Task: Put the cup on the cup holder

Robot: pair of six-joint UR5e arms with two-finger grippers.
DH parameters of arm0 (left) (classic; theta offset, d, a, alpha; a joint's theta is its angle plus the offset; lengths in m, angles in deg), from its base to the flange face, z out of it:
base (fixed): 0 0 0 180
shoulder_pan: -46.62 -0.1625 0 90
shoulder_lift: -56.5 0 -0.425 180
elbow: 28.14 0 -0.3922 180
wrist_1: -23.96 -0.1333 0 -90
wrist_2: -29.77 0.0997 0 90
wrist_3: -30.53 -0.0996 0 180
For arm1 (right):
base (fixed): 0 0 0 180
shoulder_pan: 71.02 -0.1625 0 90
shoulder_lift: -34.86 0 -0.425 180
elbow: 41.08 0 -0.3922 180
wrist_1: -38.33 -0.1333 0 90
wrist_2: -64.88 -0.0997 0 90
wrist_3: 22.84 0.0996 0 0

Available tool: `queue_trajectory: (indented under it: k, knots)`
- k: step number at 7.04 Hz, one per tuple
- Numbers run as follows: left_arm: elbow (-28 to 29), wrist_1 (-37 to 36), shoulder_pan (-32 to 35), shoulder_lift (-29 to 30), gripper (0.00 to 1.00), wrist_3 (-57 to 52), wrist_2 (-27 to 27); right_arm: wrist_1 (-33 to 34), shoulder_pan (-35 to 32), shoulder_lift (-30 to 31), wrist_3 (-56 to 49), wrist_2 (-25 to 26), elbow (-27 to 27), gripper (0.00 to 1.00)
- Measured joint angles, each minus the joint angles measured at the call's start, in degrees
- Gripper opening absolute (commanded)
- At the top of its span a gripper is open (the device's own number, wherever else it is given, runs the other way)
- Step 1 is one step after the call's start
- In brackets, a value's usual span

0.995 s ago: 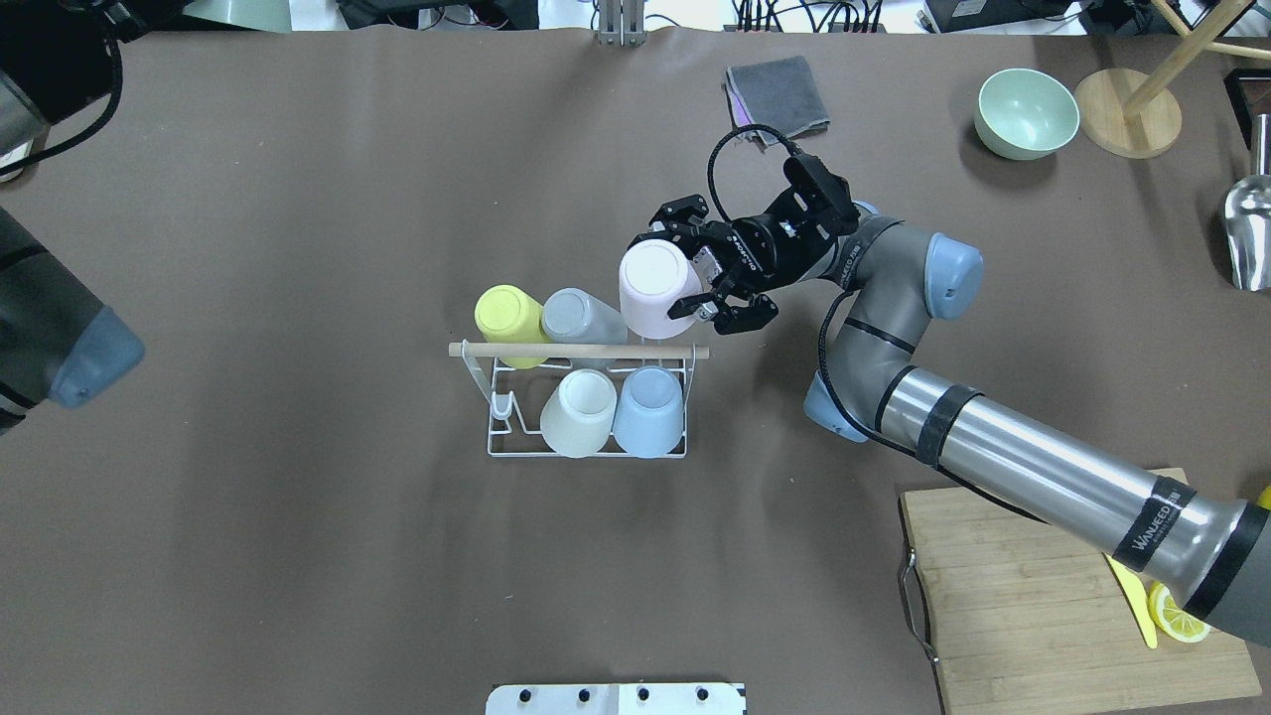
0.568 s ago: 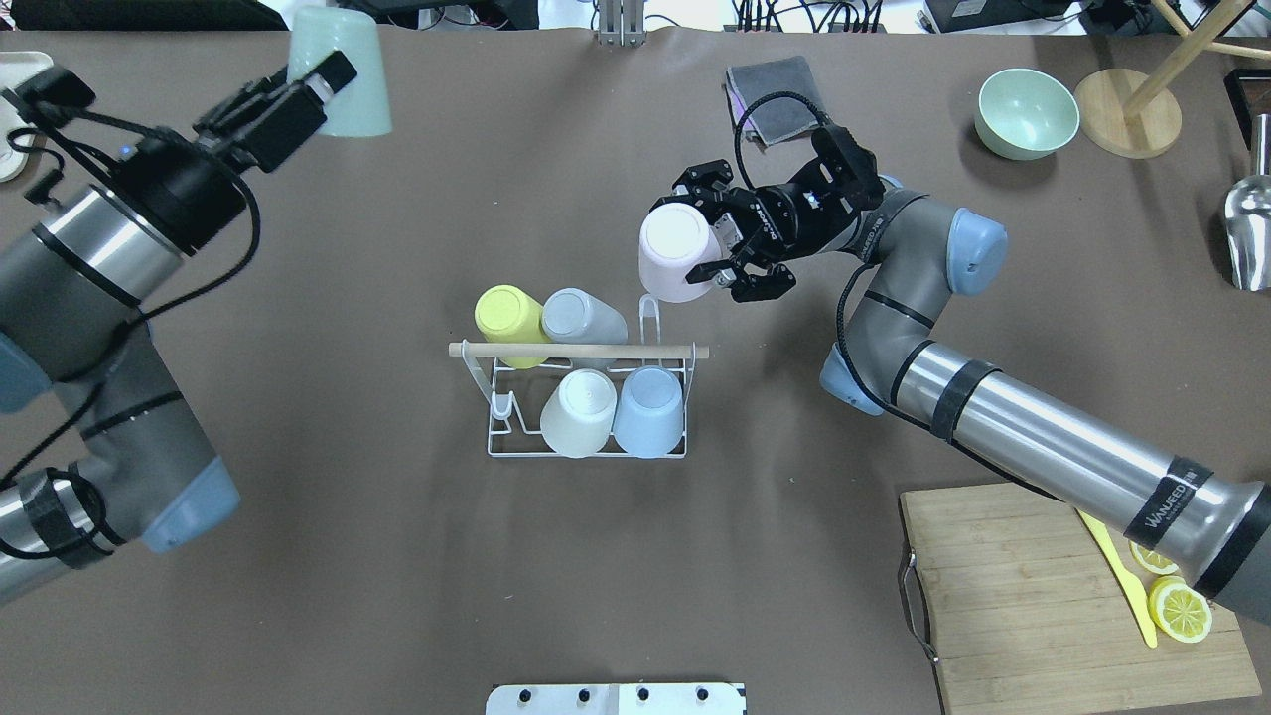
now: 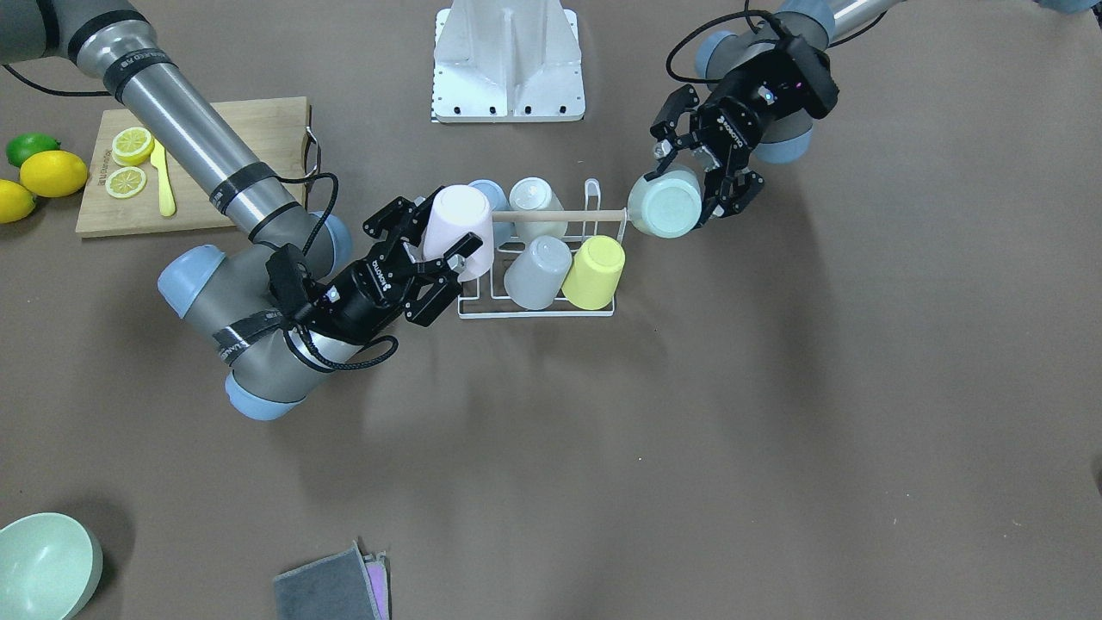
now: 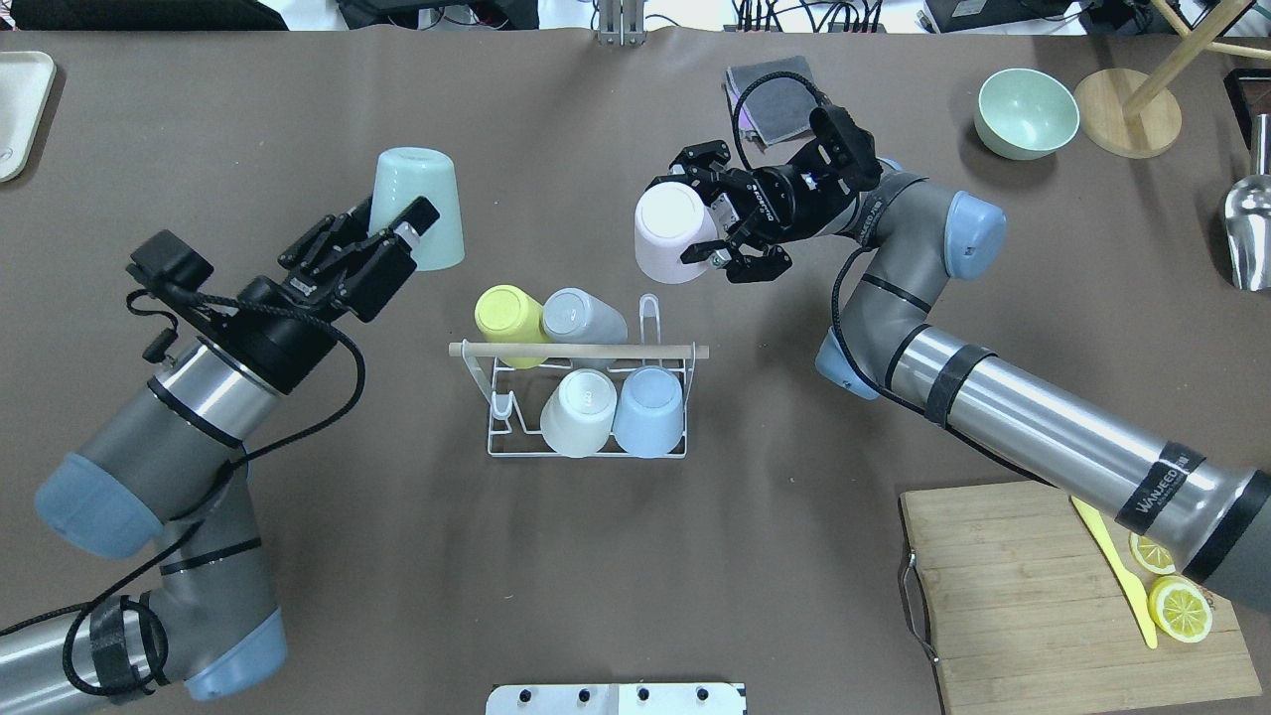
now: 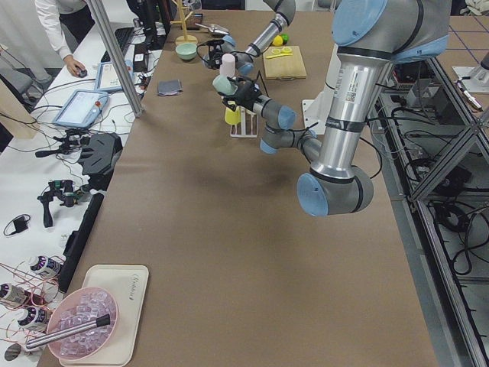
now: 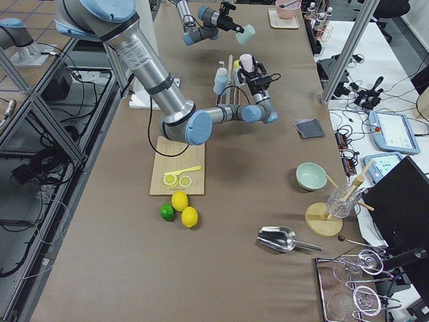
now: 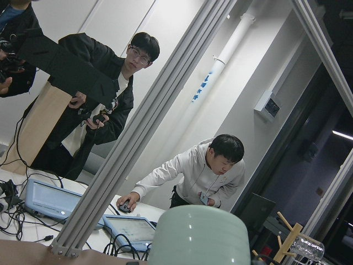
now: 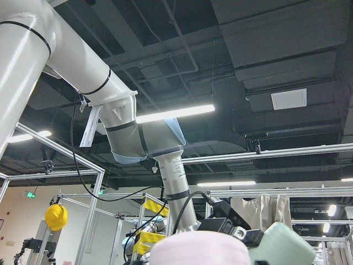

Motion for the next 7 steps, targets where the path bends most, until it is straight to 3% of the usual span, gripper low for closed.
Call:
queue_trajectory:
  k: [1, 2, 3, 7]
  knots:
    - [-0.07, 0.19, -3.28, 0.86, 0.12, -1.49, 2.99, 0.01, 0.44, -0.48, -0.07, 0.09, -0.33, 0.31]
    - [-0.09, 0.26, -5.88, 2.07, 0.12, -2.17, 5.32, 0.01, 0.79, -0.69, -0.08, 0.18, -0.55, 0.52]
    - [-0.08, 0.31, -8.14, 3.01, 0.13, -2.70, 7.28, 0.01, 1.00, -0.72, -0.03, 0.27, -0.68, 1.00]
    - [0.48, 1.44, -11.91, 3.27, 0.13, -3.81, 9.91, -0.04, 1.18, -0.50, 2.17, 0.52, -0.62, 1.00]
